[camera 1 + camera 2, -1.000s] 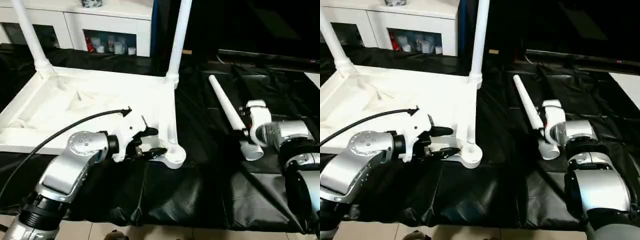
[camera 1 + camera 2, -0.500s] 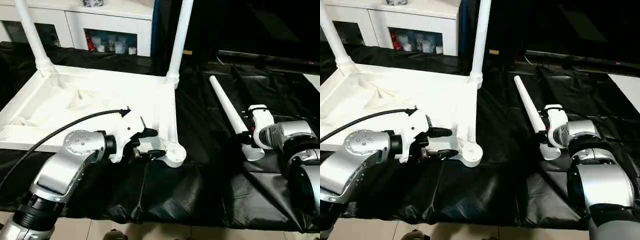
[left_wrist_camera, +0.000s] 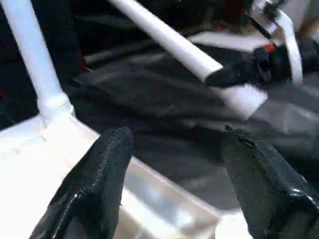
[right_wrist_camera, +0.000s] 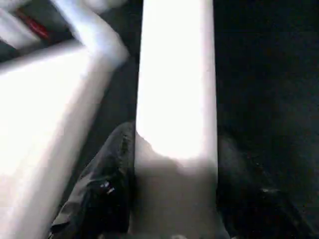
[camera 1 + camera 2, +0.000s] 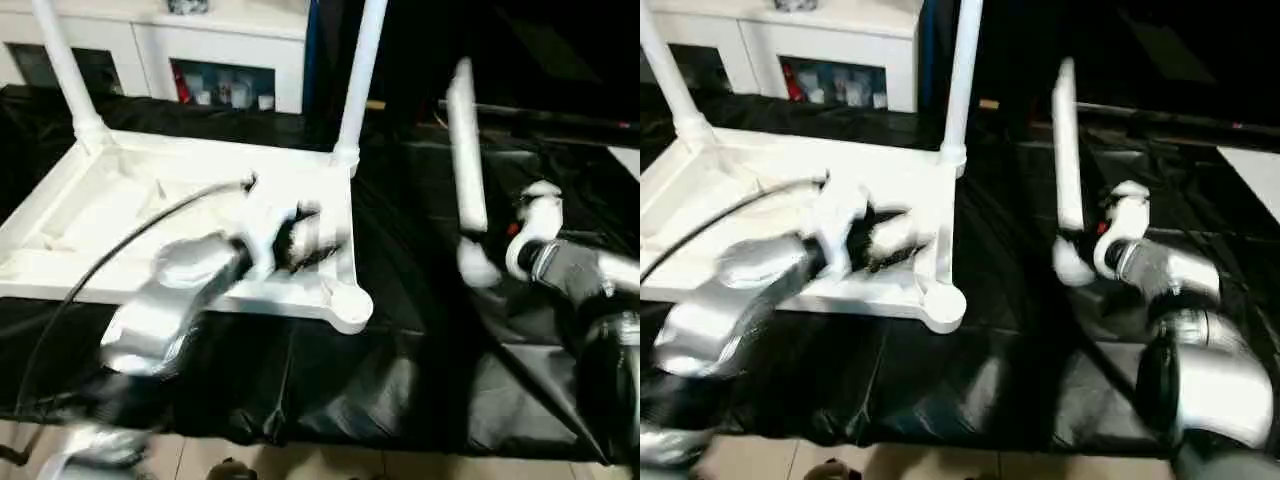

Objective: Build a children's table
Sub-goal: Pick table leg

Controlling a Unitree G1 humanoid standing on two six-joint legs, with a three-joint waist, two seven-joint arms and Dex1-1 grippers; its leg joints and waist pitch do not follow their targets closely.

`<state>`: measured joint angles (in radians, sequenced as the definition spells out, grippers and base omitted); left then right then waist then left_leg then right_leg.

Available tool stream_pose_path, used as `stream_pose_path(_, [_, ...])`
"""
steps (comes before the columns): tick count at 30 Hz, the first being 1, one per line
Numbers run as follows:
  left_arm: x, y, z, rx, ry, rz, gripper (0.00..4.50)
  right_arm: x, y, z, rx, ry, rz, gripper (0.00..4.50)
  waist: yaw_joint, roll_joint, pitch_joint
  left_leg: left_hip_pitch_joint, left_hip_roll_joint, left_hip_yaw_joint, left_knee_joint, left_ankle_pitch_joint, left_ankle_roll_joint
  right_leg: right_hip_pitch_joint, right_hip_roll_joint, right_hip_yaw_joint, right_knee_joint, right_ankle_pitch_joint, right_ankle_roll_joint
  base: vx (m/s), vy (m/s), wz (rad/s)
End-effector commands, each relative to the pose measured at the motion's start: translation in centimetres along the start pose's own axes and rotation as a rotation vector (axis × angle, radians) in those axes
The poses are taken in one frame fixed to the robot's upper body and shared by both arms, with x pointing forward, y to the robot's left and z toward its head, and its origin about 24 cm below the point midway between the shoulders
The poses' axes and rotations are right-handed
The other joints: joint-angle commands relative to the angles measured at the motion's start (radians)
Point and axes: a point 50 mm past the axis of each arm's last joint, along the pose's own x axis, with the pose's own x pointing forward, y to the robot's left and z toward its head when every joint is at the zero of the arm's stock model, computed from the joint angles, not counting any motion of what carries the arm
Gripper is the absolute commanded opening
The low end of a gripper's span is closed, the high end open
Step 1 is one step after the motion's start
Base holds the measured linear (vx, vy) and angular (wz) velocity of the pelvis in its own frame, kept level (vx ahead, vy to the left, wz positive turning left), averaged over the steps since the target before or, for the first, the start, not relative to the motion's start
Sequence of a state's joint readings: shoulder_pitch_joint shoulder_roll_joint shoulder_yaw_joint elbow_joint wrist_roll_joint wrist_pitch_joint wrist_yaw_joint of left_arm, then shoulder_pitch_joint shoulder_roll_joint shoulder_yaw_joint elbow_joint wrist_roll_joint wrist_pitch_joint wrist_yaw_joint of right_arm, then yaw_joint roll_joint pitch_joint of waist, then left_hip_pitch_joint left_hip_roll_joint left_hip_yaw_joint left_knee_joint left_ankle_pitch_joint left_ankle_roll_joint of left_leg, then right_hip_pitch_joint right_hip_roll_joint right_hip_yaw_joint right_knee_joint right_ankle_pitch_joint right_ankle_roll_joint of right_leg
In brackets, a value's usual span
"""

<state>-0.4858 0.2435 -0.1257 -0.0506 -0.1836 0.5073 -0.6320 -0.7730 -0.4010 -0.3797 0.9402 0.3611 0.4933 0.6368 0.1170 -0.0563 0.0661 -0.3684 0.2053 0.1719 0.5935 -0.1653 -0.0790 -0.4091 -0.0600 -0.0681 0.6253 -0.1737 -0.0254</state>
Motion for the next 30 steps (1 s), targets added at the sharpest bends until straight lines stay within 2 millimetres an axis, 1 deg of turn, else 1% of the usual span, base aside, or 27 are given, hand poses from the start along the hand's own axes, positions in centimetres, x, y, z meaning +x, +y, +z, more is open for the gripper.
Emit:
stream_pose_path(1, [0.7, 0.4, 0.8, -0.04, -0.046, 0.053, 3.3, -0.7, 1.7, 1.4, -0.006, -0.153, 0.174, 1.88, 0.009, 0.008, -0.081, 0.005, 0.019, -0.003, -0.057, -0.188, 0.008, 0.062, -0.071, 0.04, -0.071, -0.162, -0.187, 0.0, 0.0, 0.0])
stream_pose_path(2, [0.9, 0.4, 0.9, -0.049, -0.051, 0.058, 3.3, -0.8, 1.9, 1.3, -0.006, -0.168, 0.202, 1.88, 0.013, 0.007, -0.081, 0.007, 0.019, -0.002, -0.056, -0.181, 0.019, 0.062, -0.07, 0.041, -0.073, -0.155, -0.179, 0.0, 0.0, 0.0])
stream_pose_path(3, [1.1, 0.5, 1.1, -0.065, -0.06, 0.067, 3.3, -1.1, 2.5, 1.3, -0.005, -0.197, 0.255, 1.88, 0.013, 0.005, -0.081, 0.004, 0.018, -0.002, -0.06, -0.17, 0.027, 0.065, -0.07, 0.04, -0.076, -0.157, -0.179, 0.0, 0.0, 0.0])
stream_pose_path(4, [1.8, 0.3, 1.6, -0.119, -0.084, 0.065, 3.3, -1.7, 3.7, 0.8, 0.006, -0.222, 0.373, 1.88, 0.012, 0.003, -0.08, 0.005, 0.021, -0.004, -0.06, -0.175, 0.029, 0.063, -0.071, 0.039, -0.075, -0.165, -0.187, 0.0, 0.0, 0.0])
stream_pose_path(5, [2.2, 0.2, 2.0, -0.158, -0.098, 0.057, 3.3, -2.1, 4.5, 0.3, 0.017, -0.223, 0.451, 1.88, 0.018, 0.003, -0.078, 0.008, 0.018, 0.0, -0.059, -0.178, 0.033, 0.062, -0.07, 0.04, -0.081, -0.177, -0.177, 0.0, 0.0, 0.0])
stream_pose_path(6, [2.3, 0.2, 2.1, -0.17, -0.104, 0.052, 3.3, -2.2, 4.7, 0.2, 0.021, -0.22, 0.468, 1.88, 0.024, 0.007, -0.08, 0.011, 0.023, -0.004, -0.059, -0.184, 0.039, 0.06, -0.074, 0.041, -0.078, -0.187, -0.179, 0.0, 0.0, 0.0])
stream_pose_path(7, [2.9, -0.3, 2.7, -0.233, -0.13, 0.015, 3.3, -2.6, 5.7, -0.4, 0.035, -0.201, 0.552, 1.88, 0.022, 0.0, -0.077, 0.006, 0.021, -0.003, -0.063, -0.182, 0.041, 0.062, -0.072, 0.039, -0.083, -0.203, -0.175, 0.0, 0.0, 0.0])
stream_pose_path(8, [3.2, -0.6, 3.0, -0.272, -0.143, -0.016, 3.3, -2.8, 6.3, -0.7, 0.035, -0.188, 0.595, 1.88, 0.034, 0.002, -0.078, 0.012, 0.021, -0.001, -0.059, -0.18, 0.038, 0.06, -0.074, 0.04, -0.085, -0.222, -0.171, 0.0, 0.0, 0.0])
stream_pose_path(9, [3.3, -0.7, 3.2, -0.29, -0.147, -0.033, 3.3, -2.9, 6.6, -0.8, 0.032, -0.182, 0.613, 1.88, 0.033, 0.003, -0.076, 0.008, 0.023, -0.005, -0.063, -0.191, 0.031, 0.058, -0.077, 0.038, -0.087, -0.253, -0.17, 0.0, 0.0, 0.0])
stream_pose_path(10, [3.9, -1.5, 3.7, -0.367, -0.158, -0.107, 3.3, -3.1, 7.7, -1.4, 0.024, -0.155, 0.69, 1.88, 0.037, -0.001, -0.075, 0.012, 0.022, -0.002, -0.062, -0.202, 0.023, 0.055, -0.079, 0.038, -0.092, -0.287, -0.161, 0.0, 0.0, 0.0])
stream_pose_path(11, [3.9, -1.6, 3.8, -0.371, -0.158, -0.11, 3.3, -3.1, 7.8, -1.4, 0.024, -0.154, 0.694, 1.88, 0.037, 0.0, -0.072, 0.013, 0.02, 0.0, -0.061, -0.211, 0.02, 0.052, -0.077, 0.039, -0.094, -0.307, -0.156, 0.0, 0.0, 0.0])
stream_pose_path(12, [4.2, -2.0, 4.0, -0.399, -0.165, -0.141, 3.3, -3.2, 8.4, -1.7, 0.017, -0.141, 0.724, 1.88, 0.038, 0.002, -0.072, 0.011, 0.021, -0.004, -0.063, -0.219, 0.017, 0.053, -0.079, 0.038, -0.099, -0.34, -0.143, 0.0, 0.0, 0.0])
stream_pose_path(13, [4.4, -2.3, 4.3, -0.44, -0.177, -0.17, 3.3, -3.3, 8.9, -2.0, 0.01, -0.125, 0.749, 1.88, 0.041, 0.001, -0.072, 0.01, 0.02, -0.003, -0.063, -0.213, 0.014, 0.053, -0.079, 0.039, -0.099, -0.346, -0.132, 0.0, 0.0, 0.0])
stream_pose_path(14, [4.5, -2.4, 4.4, -0.453, -0.181, -0.178, 3.3, -3.3, 9.0, -2.0, 0.008, -0.12, 0.756, 1.88, 0.041, 0.001, -0.072, 0.01, 0.02, -0.003, -0.063, -0.213, 0.014, 0.053, -0.079, 0.039, -0.099, -0.346, -0.132, 0.0, 0.0, 0.0])
stream_pose_path(15, [4.6, -2.5, 4.7, -0.492, -0.2, -0.196, 3.3, -3.4, 9.5, -2.4, -0.001, -0.099, 0.778, 1.88, 0.041, 0.0, -0.072, 0.008, 0.02, -0.006, -0.065, -0.214, 0.012, 0.054, -0.08, 0.038, -0.102, -0.359, -0.121, 0.0, 0.0, 0.0])
stream_pose_path(16, [4.6, -2.5, 4.7, -0.492, -0.2, -0.196, 3.3, -3.4, 9.5, -2.4, -0.001, -0.099, 0.778, 1.88, 0.042, 0.0, -0.072, 0.008, 0.02, -0.006, -0.064, -0.216, 0.01, 0.053, -0.08, 0.037, -0.103, -0.365, -0.118, 0.0, 0.0, 0.0])
stream_pose_path(17, [4.7, -2.4, 4.9, -0.521, -0.209, -0.202, 3.3, -3.5, 9.8, -2.6, -0.003, -0.086, 0.793, 1.88, 0.039, -0.005, -0.072, 0.006, 0.021, -0.007, -0.066, -0.216, 0.008, 0.054, -0.08, 0.037, -0.104, -0.372, -0.109, 0.0, 0.0, 0.0])
stream_pose_path(18, [4.8, -2.3, 5.2, -0.556, -0.226, -0.212, 3.3, -3.6, 10.2, -2.8, -0.001, -0.068, 0.814, 1.88, 0.043, -0.003, -0.072, 0.008, 0.019, -0.005, -0.064, -0.211, 0.007, 0.052, -0.079, 0.038, -0.105, -0.374, -0.104, 0.0, 0.0, 0.0])
stream_pose_path(19, [4.8, -2.3, 5.4, -0.579, -0.236, -0.223, 3.3, -3.7, 10.4, -3.0, -0.003, -0.053, 0.828, 1.88, 0.042, -0.005, -0.071, 0.006, 0.018, -0.006, -0.065, -0.206, 0.008, 0.055, -0.079, 0.037, -0.104, -0.375, -0.099, 0.0, 0.0, 0.0])
stream_pose_path(20, [4.8, -2.2, 5.6, -0.595, -0.249, -0.234, 3.3, -3.8, 10.6, -3.1, -0.003, -0.041, 0.84, 1.88, 0.042, -0.005, -0.071, 0.006, 0.018, -0.006, -0.065, -0.206, 0.008, 0.055, -0.079, 0.037, -0.104, -0.375, -0.099, 0.0, 0.0, 0.0])
stream_pose_path(21, [4.7, -2.2, 5.8, -0.605, -0.257, -0.241, 3.3, -3.9, 10.7, -3.2, -0.002, -0.034, 0.846, 1.88, 0.044, -0.004, -0.072, 0.006, 0.02, -0.008, -0.066, -0.203, 0.01, 0.054, -0.081, 0.037, -0.105, -0.376, -0.091, 0.0, 0.0, 0.0])
stream_pose_path(22, [4.5, -2.2, 6.3, -0.636, -0.293, -0.274, 3.3, -4.0, 10.9, -3.5, -0.005, -0.016, 0.858, 1.88, 0.043, -0.005, -0.072, 0.006, 0.021, -0.008, -0.067, -0.202, 0.01, 0.054, -0.08, 0.036, -0.105, -0.376, -0.091, 0.0, 0.0, 0.0])
stream_pose_path(24, [4.1, -2.2, 6.7, -0.663, -0.322, -0.311, 3.3, -4.0, 11.1, -3.8, -0.003, 0.0, 0.865, 1.88, 0.045, -0.003, -0.075, 0.005, 0.022, -0.009, -0.066, -0.186, 0.007, 0.054, -0.079, 0.037, -0.1, -0.337, -0.103, 0.0, 0.0, 0.0])
stream_pose_path(27, [4.1, -2.1, 6.6, -0.661, -0.309, -0.305, 2.92, -4.0, 11.2, -3.9, -0.003, 0.005, 0.869, 1.88, 0.045, -0.002, -0.075, 0.006, 0.023, -0.008, -0.067, -0.181, 0.008, 0.054, -0.078, 0.038, -0.098, -0.297, -0.113, 0.0, 0.0, 0.0])
stream_pose_path(28, [4.2, -2.1, 6.6, -0.661, -0.307, -0.301, 2.92, -4.0, 11.2, -3.9, -0.003, 0.006, 0.869, 1.88, 0.047, -0.002, -0.076, 0.006, 0.024, -0.007, -0.067, -0.177, 0.008, 0.055, -0.078, 0.038, -0.097, -0.288, -0.114, 0.0, 0.0, 0.0])
stream_pose_path(29, [4.2, -1.9, 6.4, -0.668, -0.294, -0.282, 2.68, -4.0, 11.3, -3.9, -0.003, 0.009, 0.87, 1.88, 0.049, -0.001, -0.076, 0.006, 0.025, -0.007, -0.067, -0.171, 0.008, 0.055, -0.079, 0.04, -0.095, -0.272, -0.116, 0.0, 0.0, 0.0])
stream_pose_path(30, [4.2, -1.9, 6.3, -0.672, -0.291, -0.278, 2.56, -4.0, 11.3, -3.9, -0.003, 0.01, 0.87, 1.88, 0.051, -0.002, -0.076, 0.006, 0.024, -0.006, -0.066, -0.165, 0.008, 0.055, -0.079, 0.04, -0.094, -0.259, -0.118, 0.0, 0.0, 0.0])
